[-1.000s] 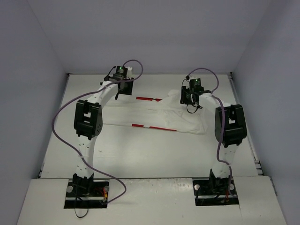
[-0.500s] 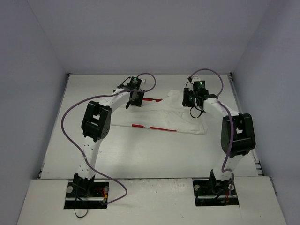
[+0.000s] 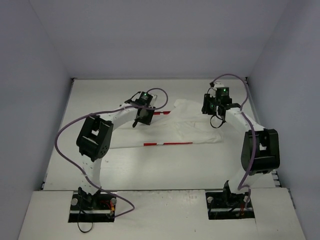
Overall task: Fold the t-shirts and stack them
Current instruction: Fold the other side of the tshirt into a rectangle
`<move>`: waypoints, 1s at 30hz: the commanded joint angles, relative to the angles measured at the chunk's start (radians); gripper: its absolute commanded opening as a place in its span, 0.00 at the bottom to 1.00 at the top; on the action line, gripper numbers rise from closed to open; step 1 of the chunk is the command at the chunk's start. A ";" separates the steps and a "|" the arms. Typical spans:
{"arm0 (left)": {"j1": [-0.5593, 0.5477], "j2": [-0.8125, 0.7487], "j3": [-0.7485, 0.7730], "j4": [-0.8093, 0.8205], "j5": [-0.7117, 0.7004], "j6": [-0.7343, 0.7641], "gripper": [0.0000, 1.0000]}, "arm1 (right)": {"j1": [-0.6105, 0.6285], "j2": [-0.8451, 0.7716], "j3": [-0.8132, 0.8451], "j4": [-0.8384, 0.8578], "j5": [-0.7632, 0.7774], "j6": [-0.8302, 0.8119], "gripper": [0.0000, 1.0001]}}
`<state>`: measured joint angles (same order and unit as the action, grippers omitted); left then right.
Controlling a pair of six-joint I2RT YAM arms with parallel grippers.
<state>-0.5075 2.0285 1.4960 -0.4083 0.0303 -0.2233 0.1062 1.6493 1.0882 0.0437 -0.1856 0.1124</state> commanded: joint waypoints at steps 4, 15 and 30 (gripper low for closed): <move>-0.002 -0.087 0.176 0.024 0.033 0.004 0.45 | -0.062 0.101 0.135 0.026 -0.184 -0.097 0.34; -0.029 0.286 0.626 0.027 0.260 -0.141 0.49 | -0.065 0.390 0.367 0.029 -0.205 -0.148 0.47; -0.048 0.541 0.806 0.170 0.258 -0.247 0.50 | -0.072 0.470 0.468 0.029 -0.218 -0.186 0.47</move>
<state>-0.5499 2.5789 2.2830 -0.3250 0.2732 -0.4388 0.0399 2.1277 1.5016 0.0448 -0.3685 -0.0436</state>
